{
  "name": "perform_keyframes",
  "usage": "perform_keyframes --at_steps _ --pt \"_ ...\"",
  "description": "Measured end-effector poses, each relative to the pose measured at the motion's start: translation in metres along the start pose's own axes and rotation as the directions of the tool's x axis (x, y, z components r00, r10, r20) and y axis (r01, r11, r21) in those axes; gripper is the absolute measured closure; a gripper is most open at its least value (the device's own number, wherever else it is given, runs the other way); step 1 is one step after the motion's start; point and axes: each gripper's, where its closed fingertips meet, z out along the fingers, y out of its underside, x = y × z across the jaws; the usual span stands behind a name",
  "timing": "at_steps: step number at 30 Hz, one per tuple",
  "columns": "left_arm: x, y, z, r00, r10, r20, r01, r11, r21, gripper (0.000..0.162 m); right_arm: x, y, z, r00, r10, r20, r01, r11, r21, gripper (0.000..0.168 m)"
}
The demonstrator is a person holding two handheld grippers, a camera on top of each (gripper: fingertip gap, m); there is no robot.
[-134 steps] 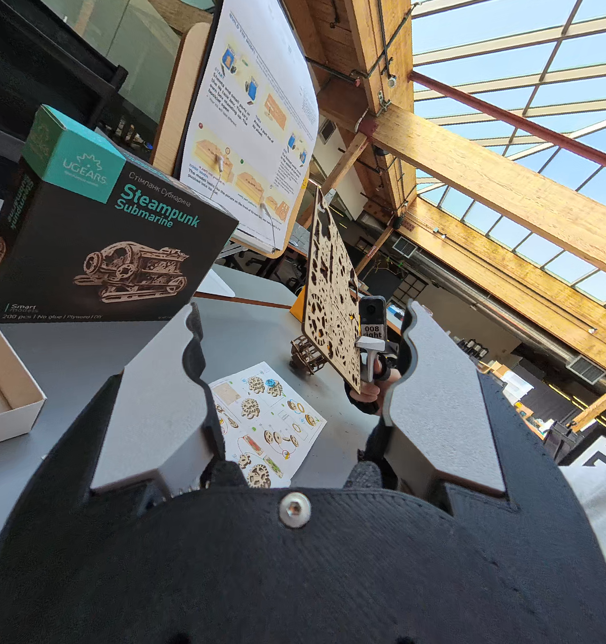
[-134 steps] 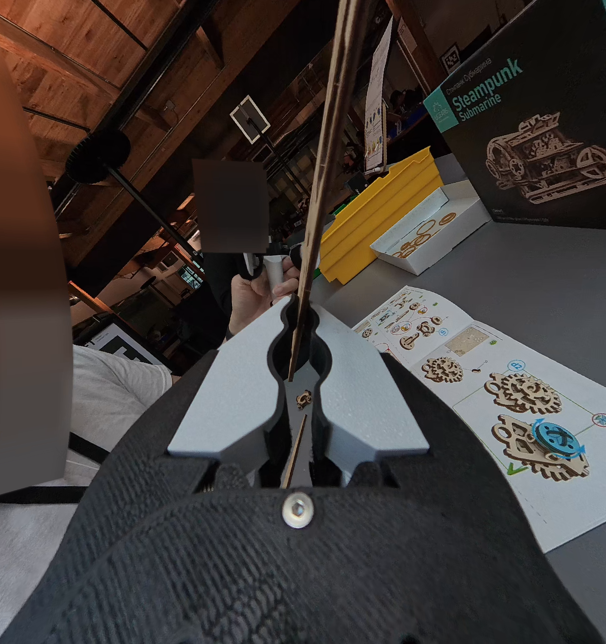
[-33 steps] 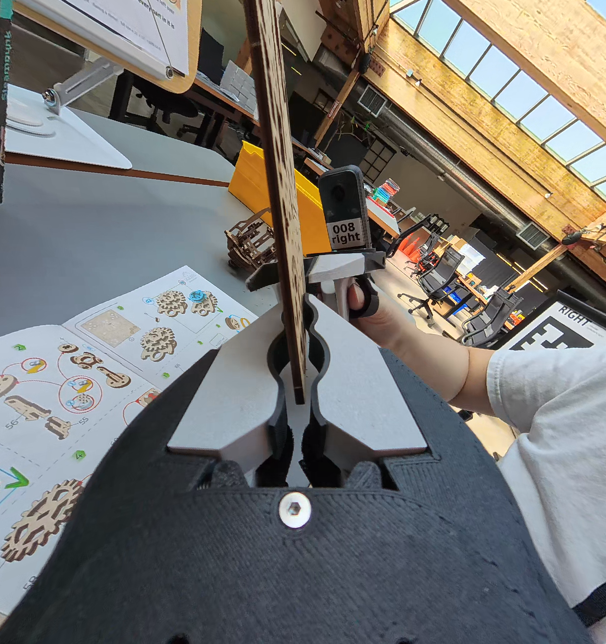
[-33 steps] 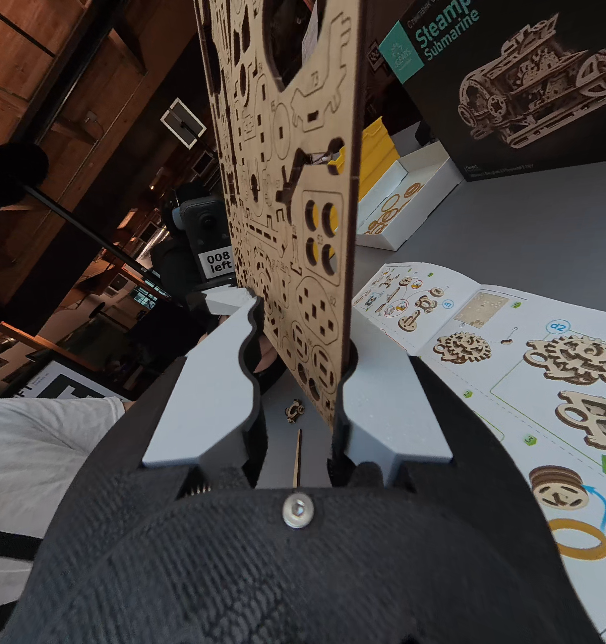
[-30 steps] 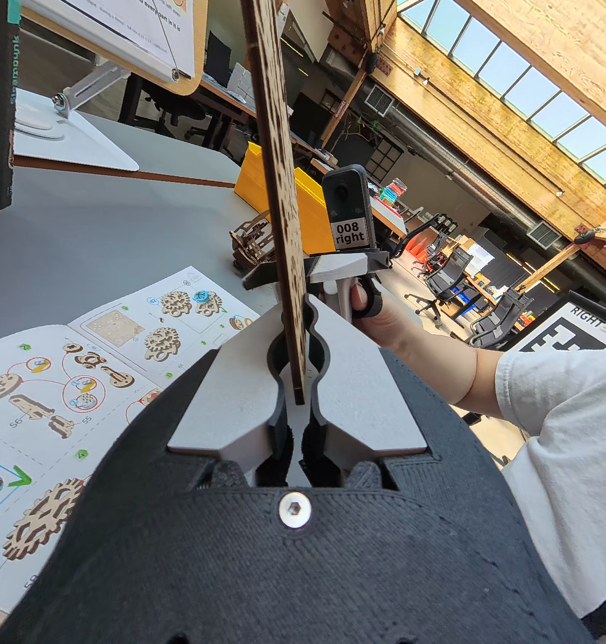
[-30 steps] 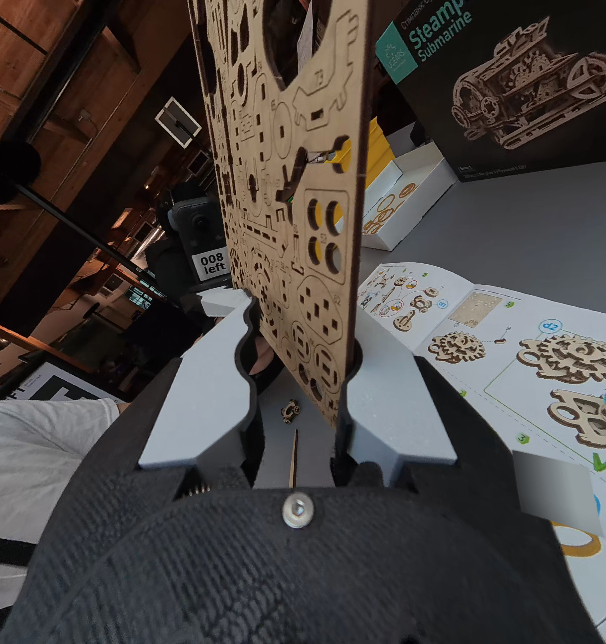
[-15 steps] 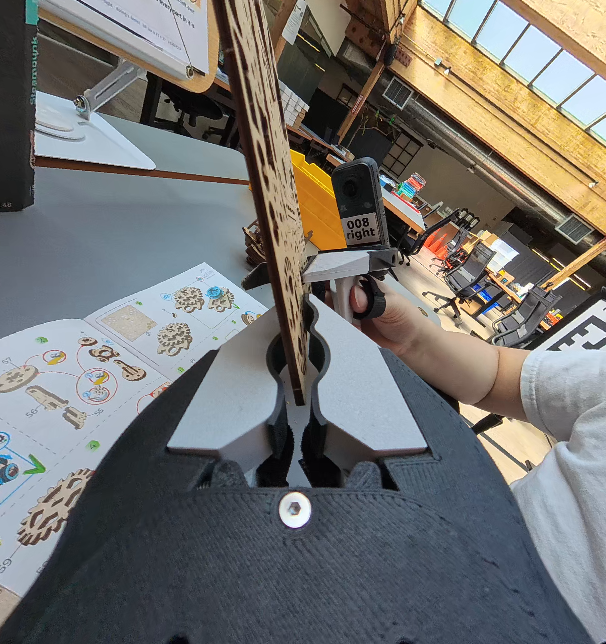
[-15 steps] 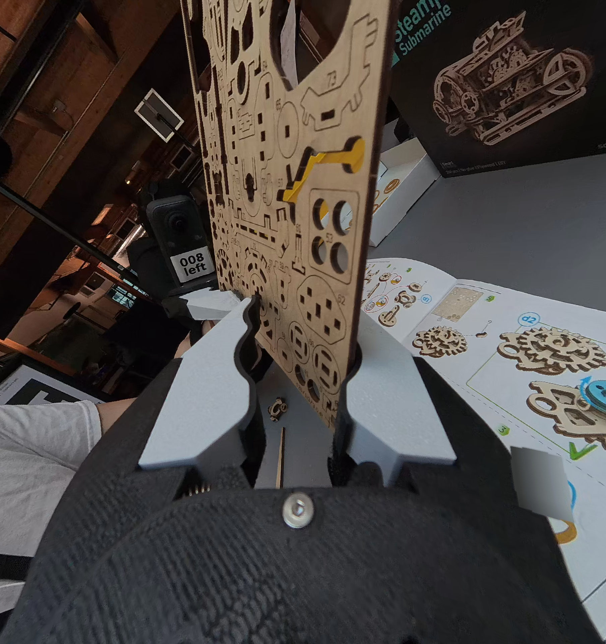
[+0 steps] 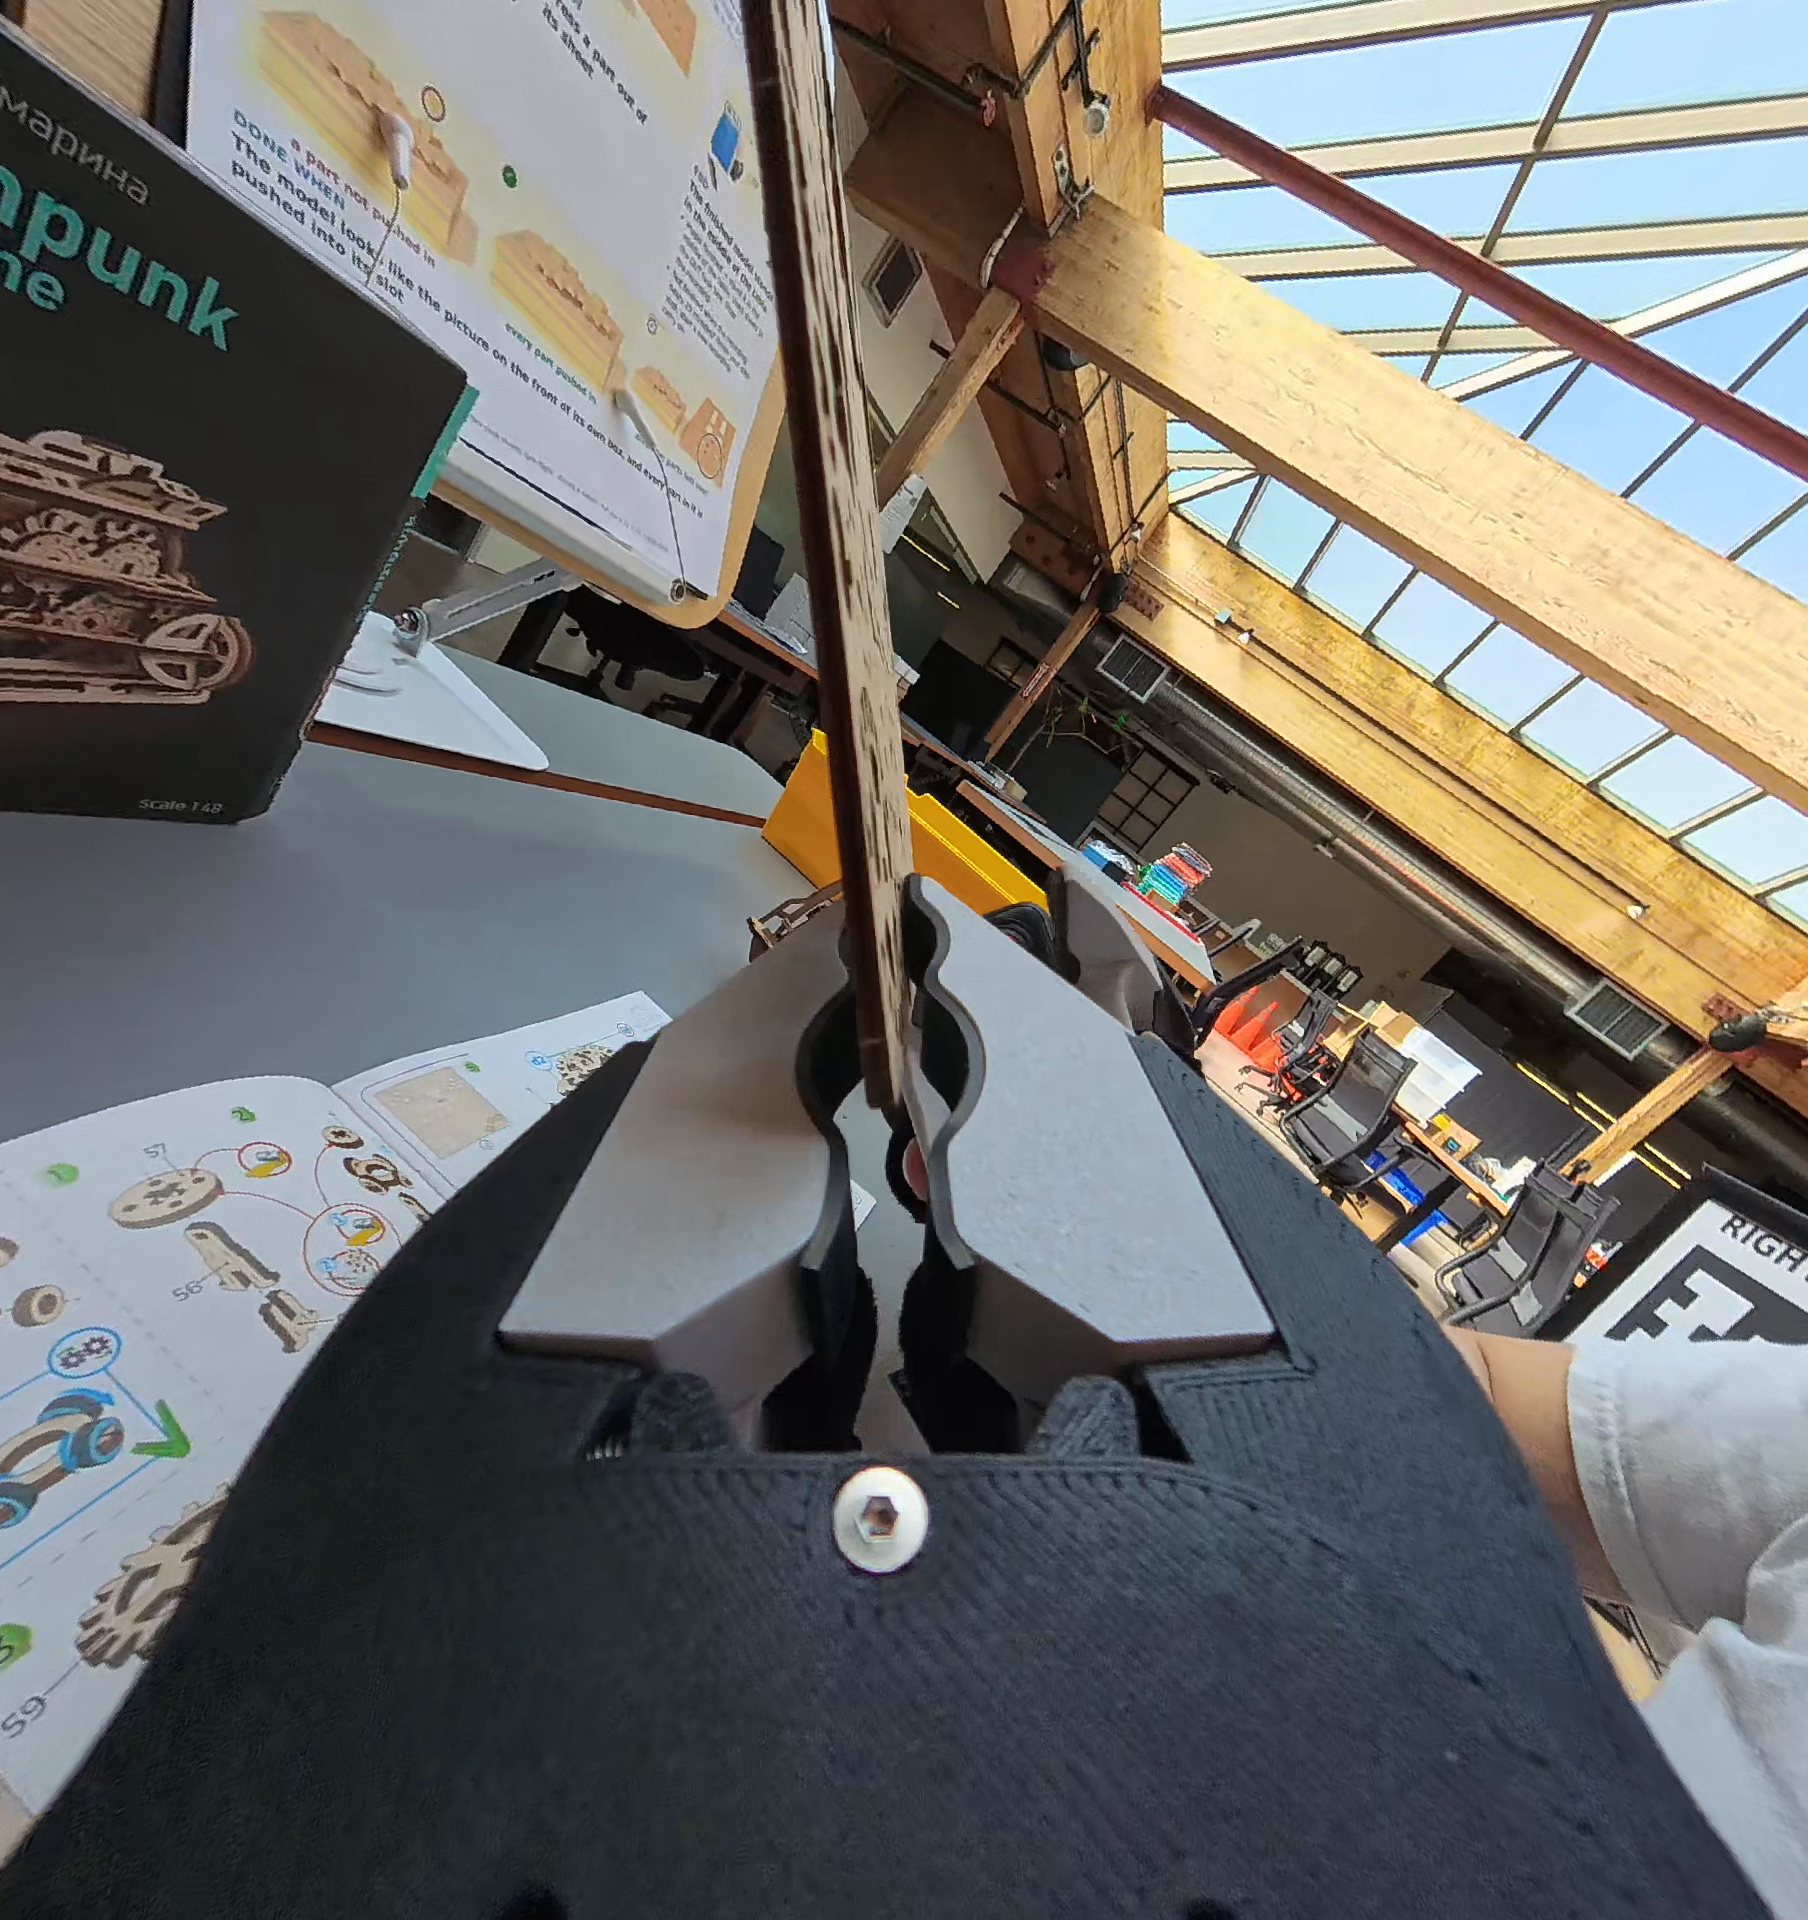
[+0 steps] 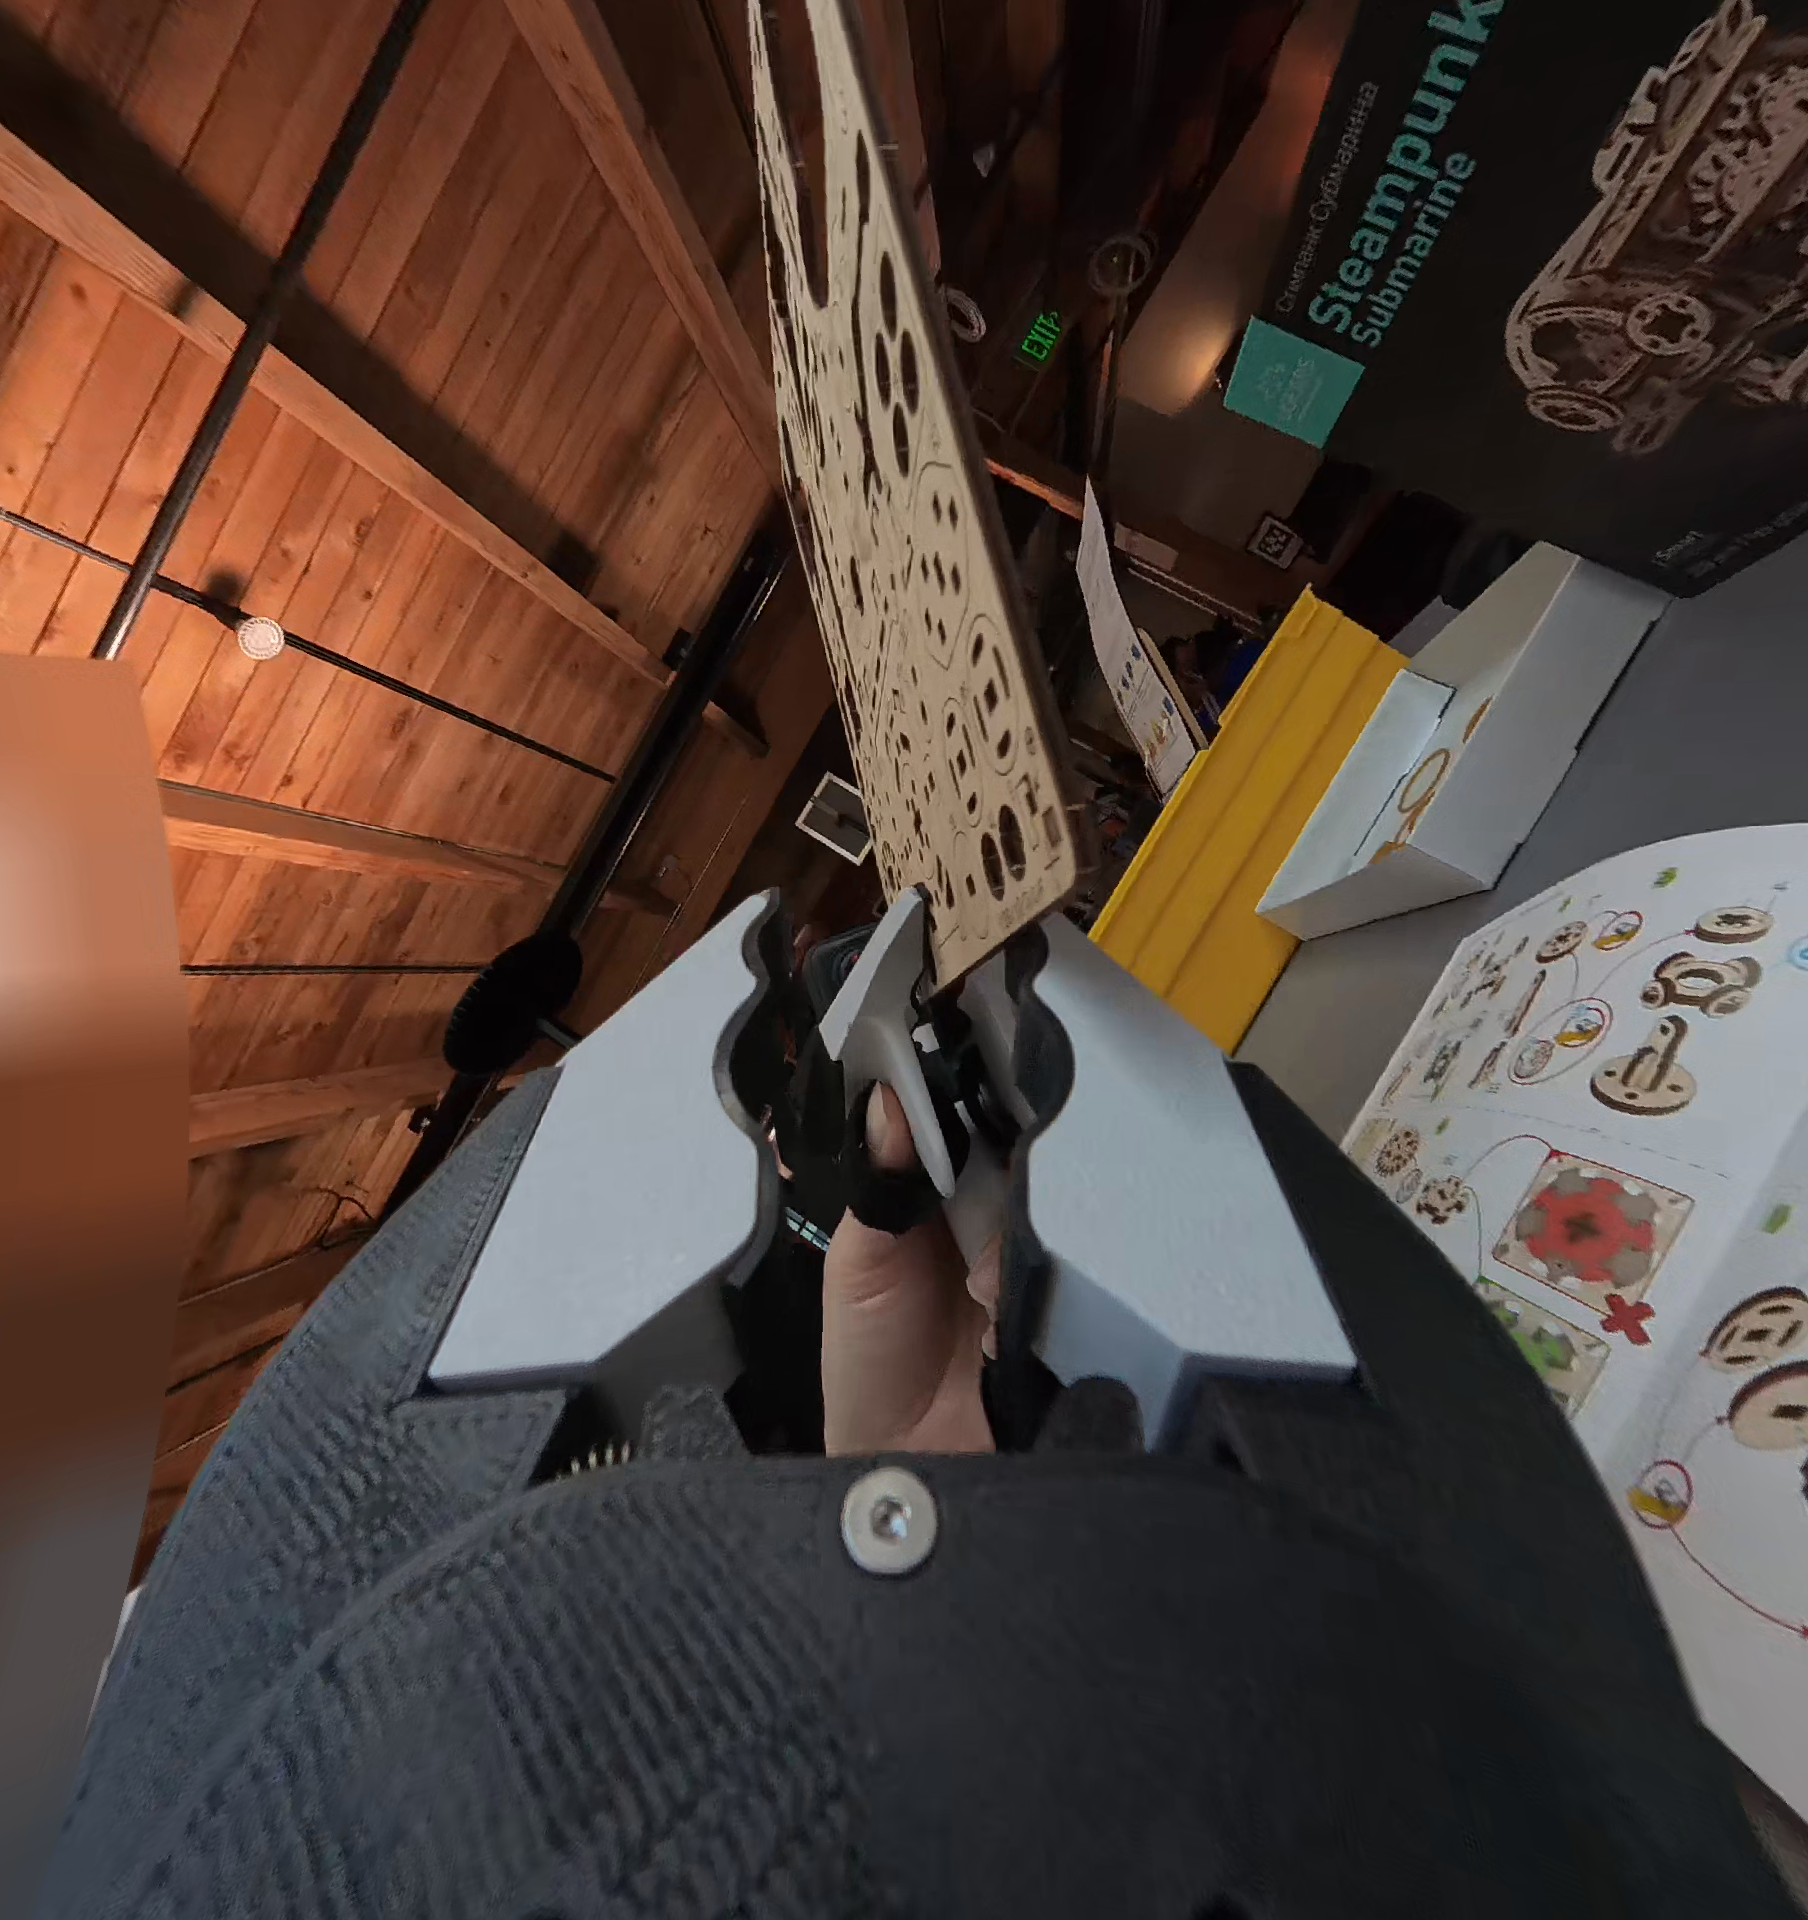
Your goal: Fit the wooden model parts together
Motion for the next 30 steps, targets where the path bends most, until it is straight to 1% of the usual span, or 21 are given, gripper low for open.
perform_keyframes --at_steps 2,4,5,6,8,10,12,15,17,18,19,20,26,28,29,30 --pt "0.001 0.002 0.000 1.000 0.016 -0.002 -0.016 1.000 0.005 0.161 0.005 -0.002 0.004 1.000 0.029 0.002 -0.029 0.998 0.050 0.144" --pt "0.008 0.004 0.003 0.999 0.021 -0.036 -0.021 1.000 0.001 0.161 0.004 0.002 0.008 0.998 0.046 0.038 -0.048 0.998 0.041 0.164" --pt "0.010 0.005 0.003 0.998 0.018 -0.053 -0.018 1.000 0.001 0.160 0.001 0.000 0.007 0.997 0.027 0.070 -0.031 0.998 0.058 0.168" --pt "0.011 0.006 0.004 0.998 0.015 -0.065 -0.016 1.000 -0.012 0.159 0.000 0.000 0.006 0.997 0.005 0.077 -0.010 0.998 0.060 0.168" --pt "0.014 0.007 0.003 0.995 0.005 -0.099 -0.009 0.999 -0.042 0.151 0.003 0.001 0.003 0.998 -0.006 0.062 0.005 1.000 0.023 0.167" --pt "0.014 -0.002 -0.001 0.992 -0.019 -0.123 0.017 1.000 -0.023 0.141 0.004 -0.001 0.000 0.998 -0.004 0.070 0.003 1.000 0.013 0.168" --pt "0.012 -0.008 -0.004 0.987 -0.065 -0.147 0.063 0.998 -0.019 0.139 0.002 -0.001 -0.001 0.996 -0.032 0.089 0.033 0.999 -0.007 0.168" --pt "0.013 -0.005 -0.004 0.965 -0.154 -0.211 0.136 0.986 -0.098 0.134 0.002 0.007 0.002 0.992 -0.097 0.079 0.103 0.991 -0.086 0.168" --pt "0.012 0.003 -0.004 0.965 -0.154 -0.211 0.121 0.979 -0.161 0.134 0.001 0.012 0.004 0.987 -0.133 0.085 0.144 0.980 -0.139 0.168" --pt "0.012 0.005 -0.004 0.968 -0.142 -0.208 0.105 0.978 -0.179 0.138 0.000 0.011 0.004 0.985 -0.149 0.087 0.161 0.977 -0.143 0.167" --pt "0.012 0.005 -0.005 0.970 -0.130 -0.206 0.091 0.978 -0.186 0.156 0.000 0.011 0.004 0.982 -0.166 0.089 0.179 0.971 -0.158 0.168" --pt "0.011 0.005 -0.005 0.973 -0.120 -0.198 0.083 0.979 -0.184 0.159 0.000 0.012 0.004 0.979 -0.184 0.089 0.198 0.964 -0.178 0.167" --pt "0.012 0.010 -0.005 0.971 -0.132 -0.200 0.086 0.971 -0.222 0.162 -0.002 0.014 0.001 0.939 -0.328 0.102 0.344 0.899 -0.272 0.168" --pt "0.012 0.009 -0.004 0.976 -0.109 -0.186 0.072 0.979 -0.193 0.161 -0.003 0.010 0.002 0.933 -0.346 0.095 0.359 0.901 -0.245 0.168" --pt "0.011 0.009 -0.002 0.979 -0.102 -0.177 0.070 0.982 -0.177 0.161 -0.002 0.007 0.004 0.938 -0.338 0.081 0.348 0.914 -0.208 0.167" --pt "0.010 0.012 -0.001 0.984 -0.084 -0.158 0.057 0.984 -0.168 0.162 -0.004 0.002 0.005 0.946 -0.315 0.076 0.323 0.934 -0.153 0.157"
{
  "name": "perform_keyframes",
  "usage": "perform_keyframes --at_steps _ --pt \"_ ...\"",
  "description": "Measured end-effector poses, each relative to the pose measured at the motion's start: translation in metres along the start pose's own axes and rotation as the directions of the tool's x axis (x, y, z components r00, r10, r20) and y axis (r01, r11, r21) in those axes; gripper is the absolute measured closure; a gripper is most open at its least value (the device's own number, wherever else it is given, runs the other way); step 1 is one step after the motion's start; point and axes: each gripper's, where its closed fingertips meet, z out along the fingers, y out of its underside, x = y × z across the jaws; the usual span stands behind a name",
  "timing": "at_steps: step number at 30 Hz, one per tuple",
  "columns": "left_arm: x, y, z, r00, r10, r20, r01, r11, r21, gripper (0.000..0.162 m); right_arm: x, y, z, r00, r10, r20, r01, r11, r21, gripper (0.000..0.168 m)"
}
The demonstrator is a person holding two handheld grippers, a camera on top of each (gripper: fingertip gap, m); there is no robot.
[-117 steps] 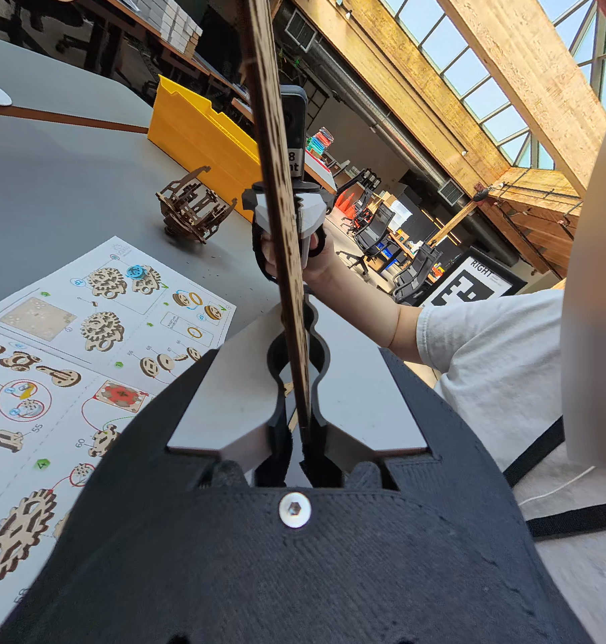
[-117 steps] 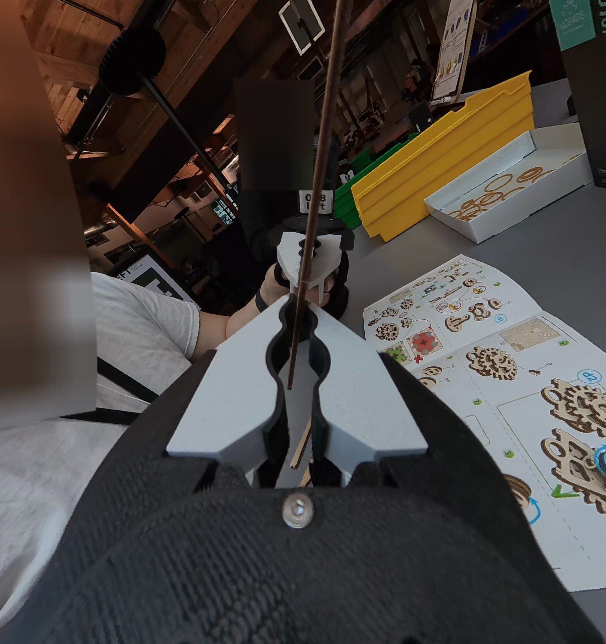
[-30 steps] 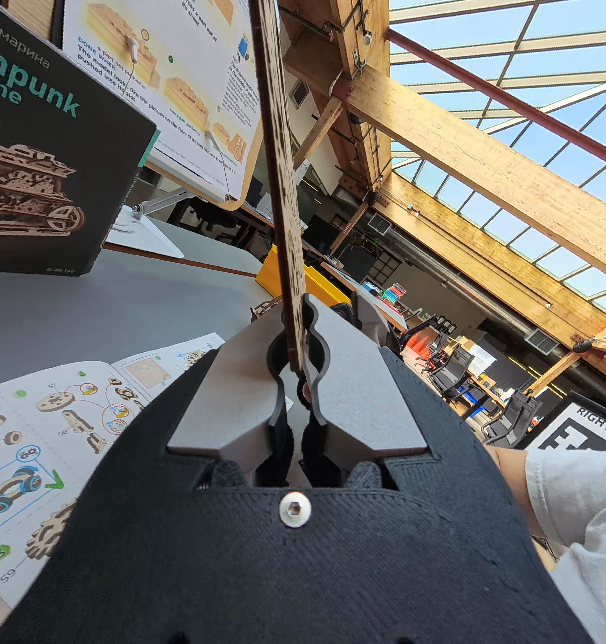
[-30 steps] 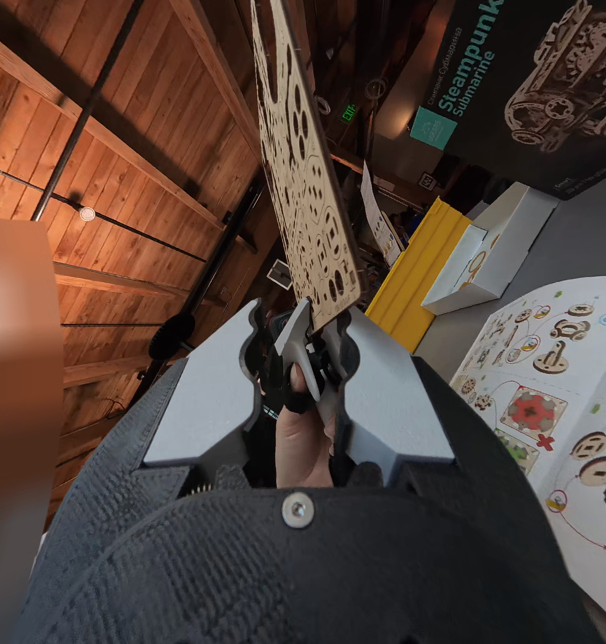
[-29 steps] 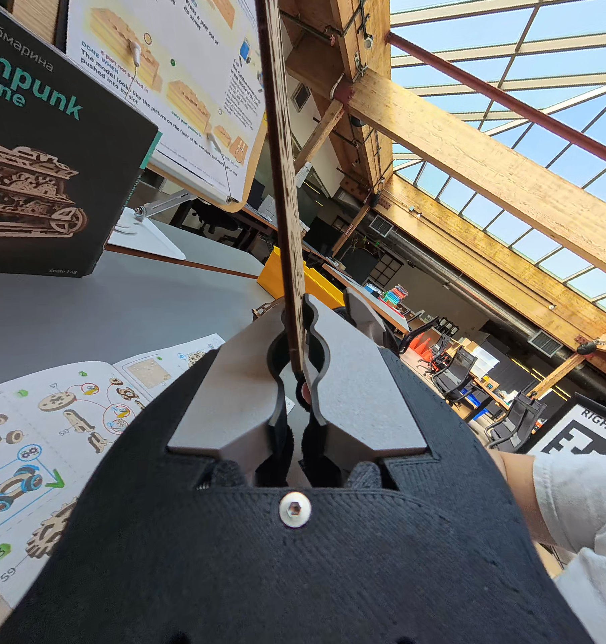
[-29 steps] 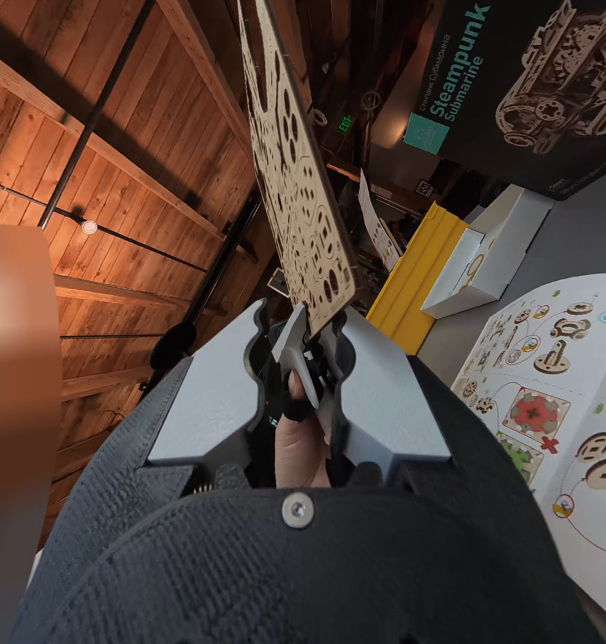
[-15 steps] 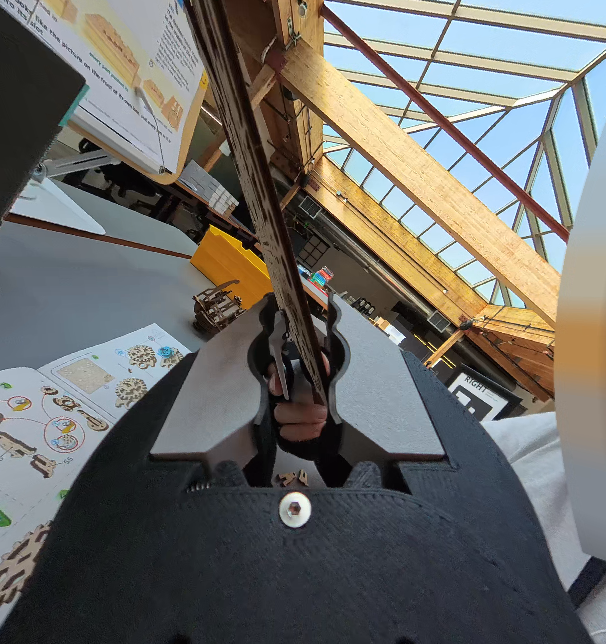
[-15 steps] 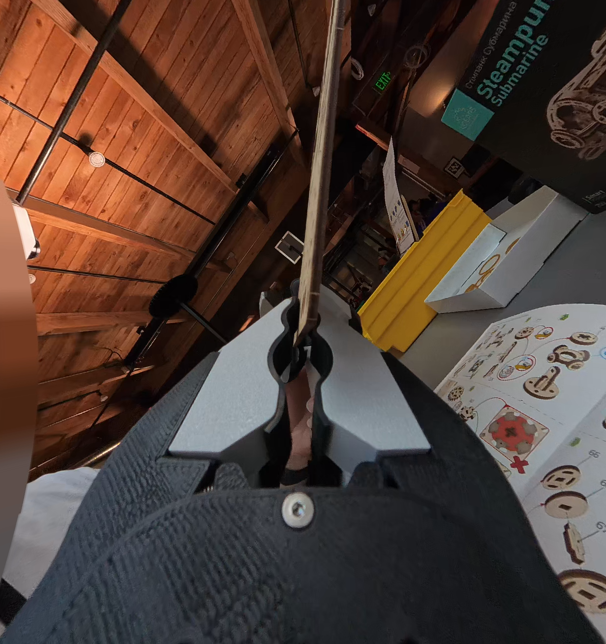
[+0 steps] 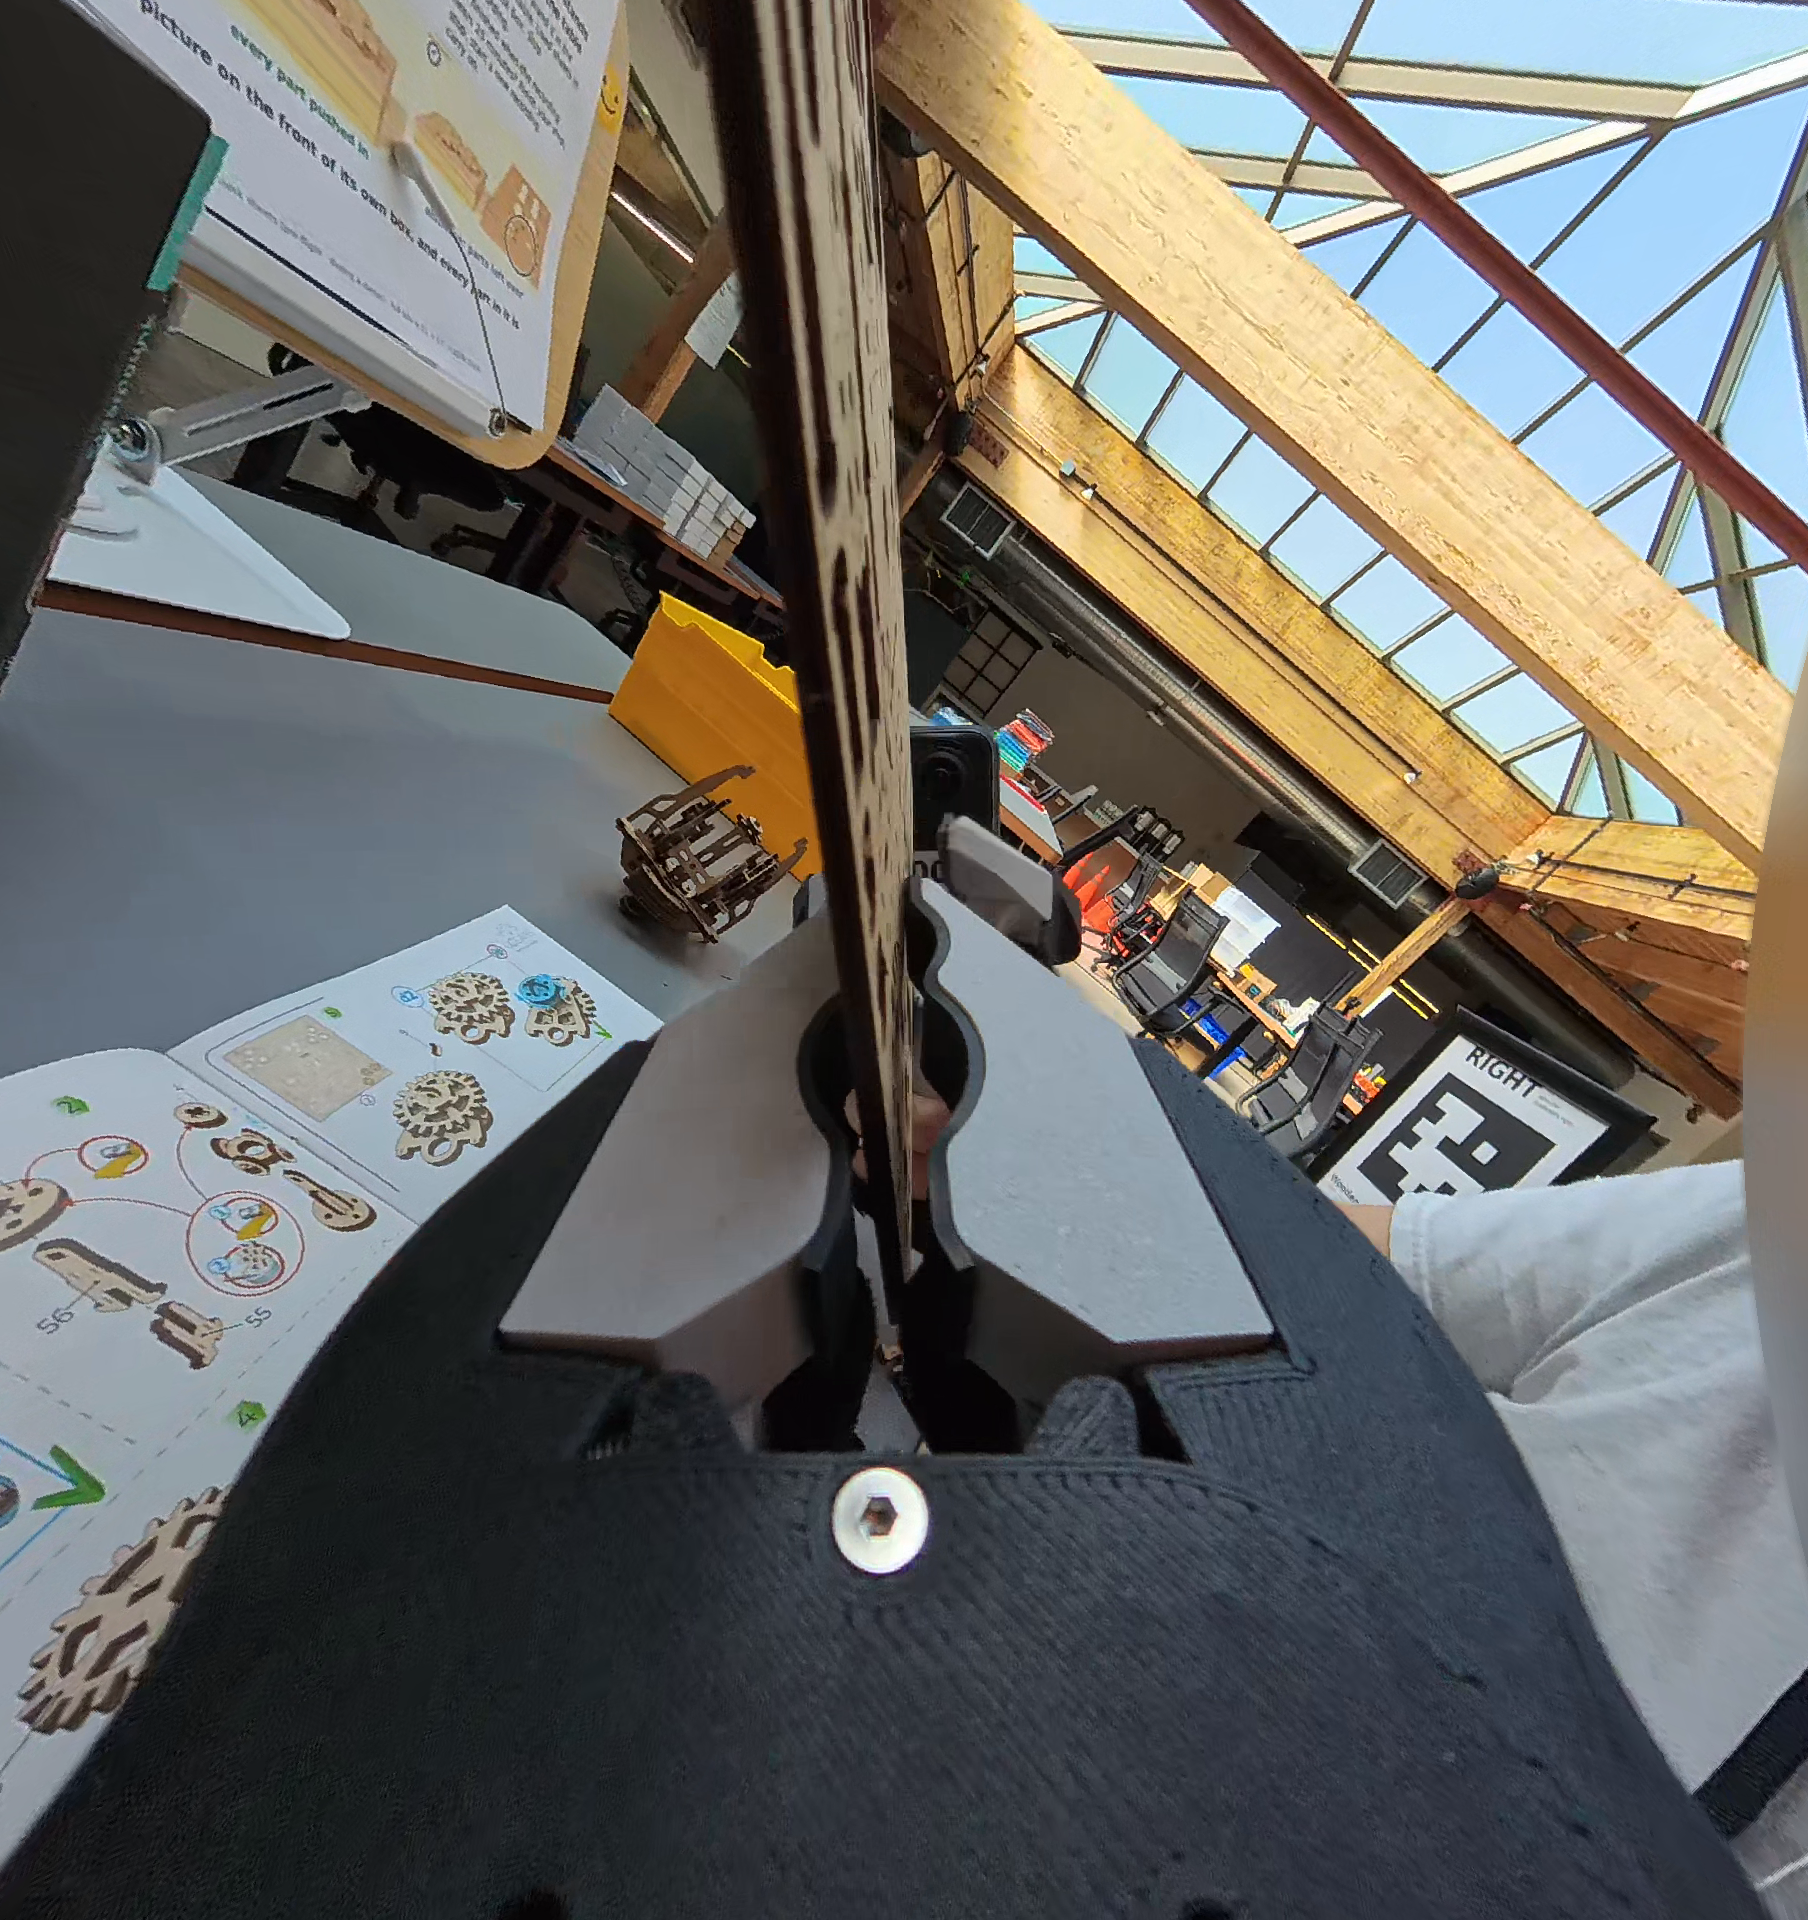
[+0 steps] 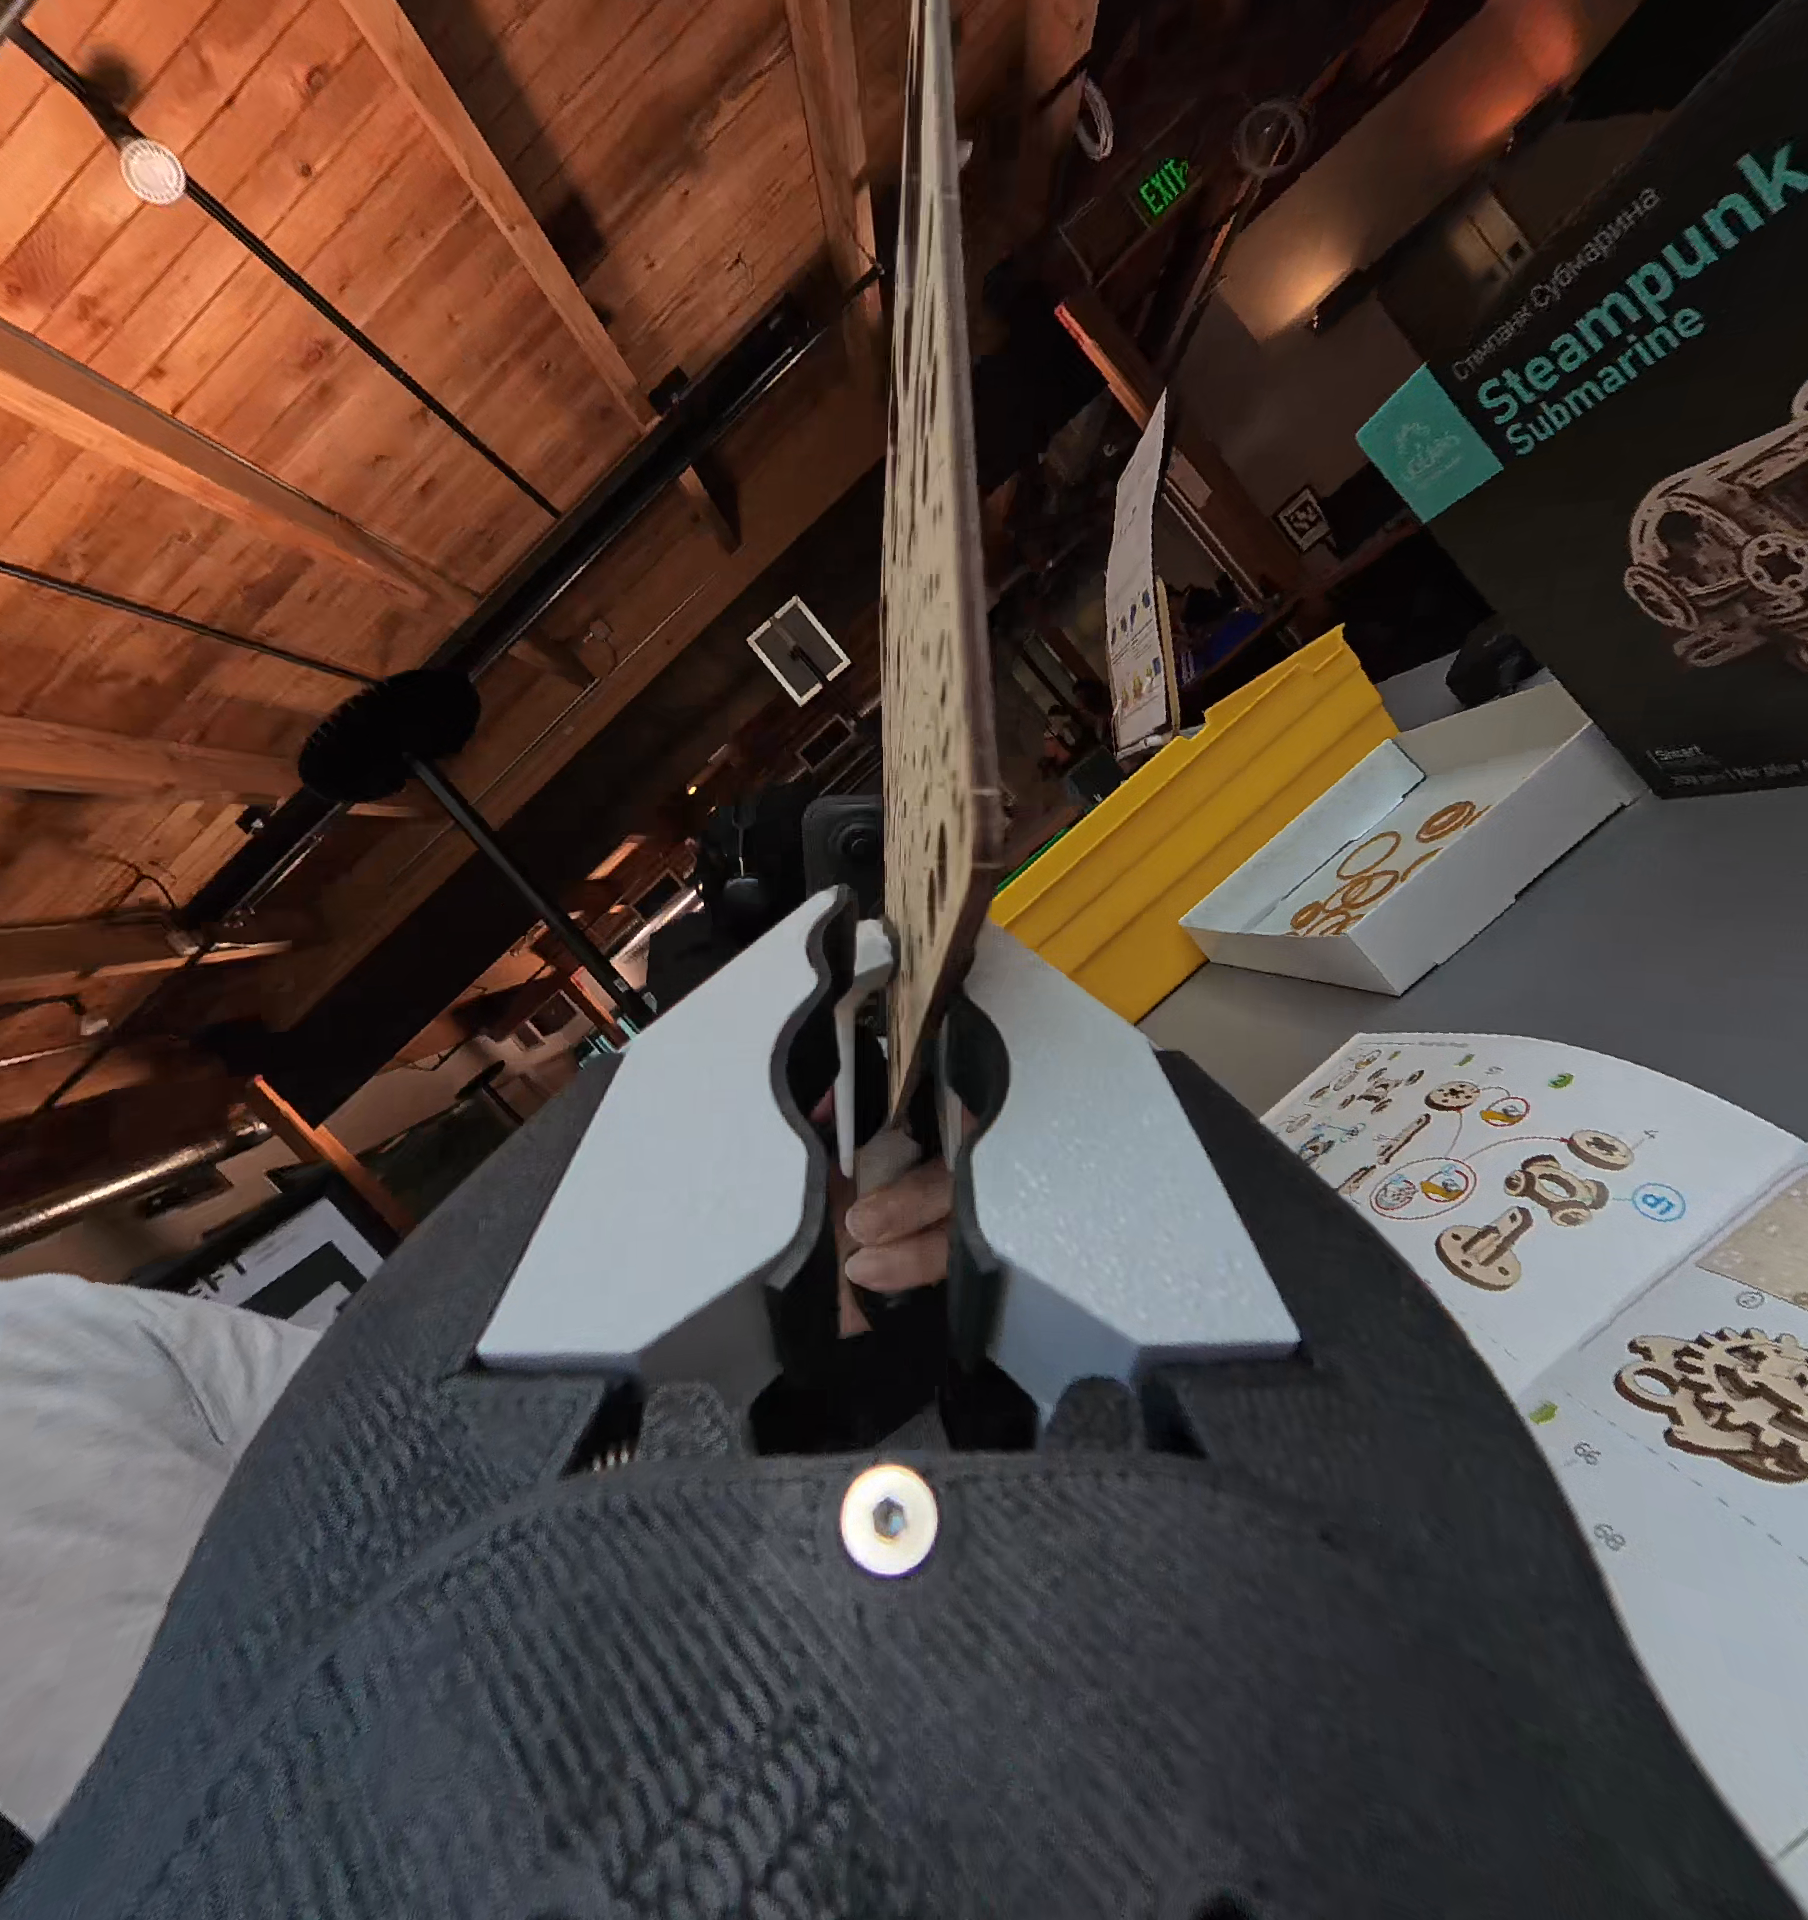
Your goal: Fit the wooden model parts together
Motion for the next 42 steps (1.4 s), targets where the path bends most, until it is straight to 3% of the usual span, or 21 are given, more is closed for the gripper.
perform_keyframes --at_steps 1,3,16,25,31,35,42 --pt "-0.001 0.003 0.002 1.000 0.023 0.020 -0.023 1.000 -0.003 0.161 0.001 -0.002 0.002 0.999 0.041 -0.005 -0.041 0.999 0.035 0.149" --pt "0.002 0.006 0.006 0.998 0.051 0.029 -0.051 0.999 -0.001 0.161 0.003 0.005 0.006 0.997 0.074 -0.026 -0.073 0.997 0.028 0.165" --pt "0.002 0.003 0.004 0.996 0.073 0.058 -0.075 0.997 0.037 0.161 0.003 0.000 -0.002 0.995 0.097 -0.006 -0.097 0.992 0.078 0.165" --pt "-0.002 0.004 0.006 0.990 0.092 0.108 -0.100 0.992 0.076 0.162 0.008 -0.003 -0.004 0.973 0.231 0.013 -0.228 0.946 0.230 0.164" --pt "0.001 0.004 0.009 0.992 0.096 0.085 -0.104 0.990 0.097 0.161 0.005 -0.005 -0.005 0.966 0.251 0.065 -0.259 0.939 0.226 0.168" --pt "0.000 0.005 0.010 0.995 0.070 0.077 -0.077 0.993 0.092 0.161 0.006 -0.004 -0.006 0.978 0.204 0.036 -0.207 0.958 0.200 0.167" --pt "0.010 0.003 0.009 0.981 0.168 0.101 -0.176 0.982 0.075 0.161 -0.004 -0.004 -0.005 0.995 0.096 0.006 -0.095 0.979 0.178 0.167"
